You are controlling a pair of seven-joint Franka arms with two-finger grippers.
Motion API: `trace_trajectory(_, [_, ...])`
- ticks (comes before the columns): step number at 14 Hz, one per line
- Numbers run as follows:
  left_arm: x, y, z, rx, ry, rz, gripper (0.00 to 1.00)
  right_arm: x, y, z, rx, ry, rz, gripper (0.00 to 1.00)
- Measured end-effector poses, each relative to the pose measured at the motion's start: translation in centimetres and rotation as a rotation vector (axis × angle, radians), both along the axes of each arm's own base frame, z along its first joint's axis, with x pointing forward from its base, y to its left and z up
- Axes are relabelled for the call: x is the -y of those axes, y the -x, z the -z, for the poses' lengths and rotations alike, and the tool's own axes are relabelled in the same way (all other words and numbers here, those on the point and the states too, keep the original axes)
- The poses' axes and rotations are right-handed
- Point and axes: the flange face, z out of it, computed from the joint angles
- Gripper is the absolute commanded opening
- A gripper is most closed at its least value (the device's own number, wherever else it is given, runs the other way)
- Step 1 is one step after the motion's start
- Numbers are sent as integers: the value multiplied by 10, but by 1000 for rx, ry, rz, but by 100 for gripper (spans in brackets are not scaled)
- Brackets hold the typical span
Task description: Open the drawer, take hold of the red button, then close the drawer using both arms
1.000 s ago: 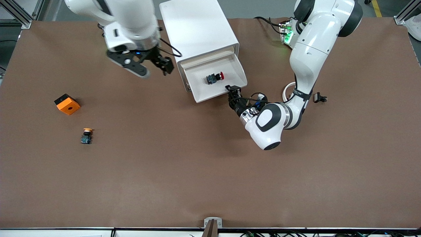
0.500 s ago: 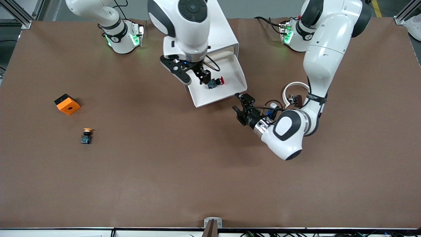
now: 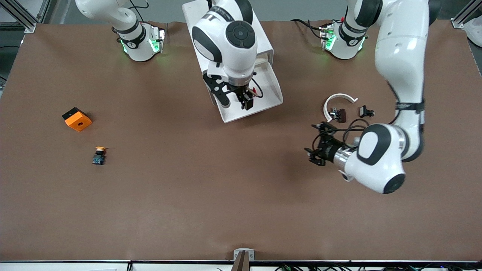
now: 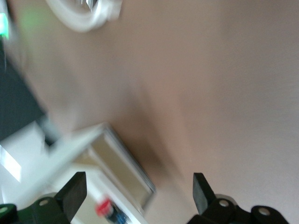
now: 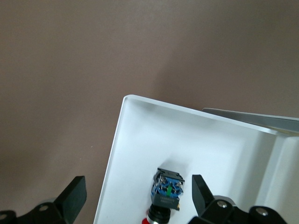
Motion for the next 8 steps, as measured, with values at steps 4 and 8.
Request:
trace_trajectory(4, [-41,-1,-58,194,-78,353,100,-1,5,39,-58,-32,41,100])
trace_trajectory(8, [-46,-4,-63,258,-50,571,100,-2,12,49,-116,-57,70,100])
